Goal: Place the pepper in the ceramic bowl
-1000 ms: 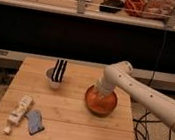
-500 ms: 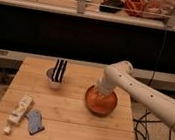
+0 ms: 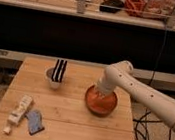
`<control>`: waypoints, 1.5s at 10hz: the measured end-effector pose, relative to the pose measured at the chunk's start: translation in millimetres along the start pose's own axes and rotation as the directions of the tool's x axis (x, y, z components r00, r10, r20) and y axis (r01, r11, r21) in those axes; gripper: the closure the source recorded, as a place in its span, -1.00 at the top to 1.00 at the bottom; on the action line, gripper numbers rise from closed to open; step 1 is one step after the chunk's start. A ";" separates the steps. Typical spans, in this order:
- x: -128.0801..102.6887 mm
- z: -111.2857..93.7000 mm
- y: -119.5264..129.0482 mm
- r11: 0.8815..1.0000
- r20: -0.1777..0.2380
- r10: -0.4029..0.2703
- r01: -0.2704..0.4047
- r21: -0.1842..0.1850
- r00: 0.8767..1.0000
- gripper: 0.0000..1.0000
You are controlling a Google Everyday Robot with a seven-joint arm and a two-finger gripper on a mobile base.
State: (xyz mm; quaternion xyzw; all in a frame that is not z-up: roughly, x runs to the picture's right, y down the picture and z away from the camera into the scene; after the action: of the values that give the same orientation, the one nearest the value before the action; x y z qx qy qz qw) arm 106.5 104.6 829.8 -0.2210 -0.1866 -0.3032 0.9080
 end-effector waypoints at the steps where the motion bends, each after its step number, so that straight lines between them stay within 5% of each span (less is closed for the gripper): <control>1: 0.0 -0.1 -0.1 1.000 0.000 0.001 -0.001 0.000 1.000 -0.97; 15: 0.6 -1.6 1.4 1.000 0.003 0.008 -0.008 -0.012 1.000 -0.97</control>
State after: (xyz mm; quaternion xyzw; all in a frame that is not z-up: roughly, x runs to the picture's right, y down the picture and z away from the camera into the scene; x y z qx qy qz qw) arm 108.2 104.5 828.4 -0.2277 -0.1850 -0.3002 0.9076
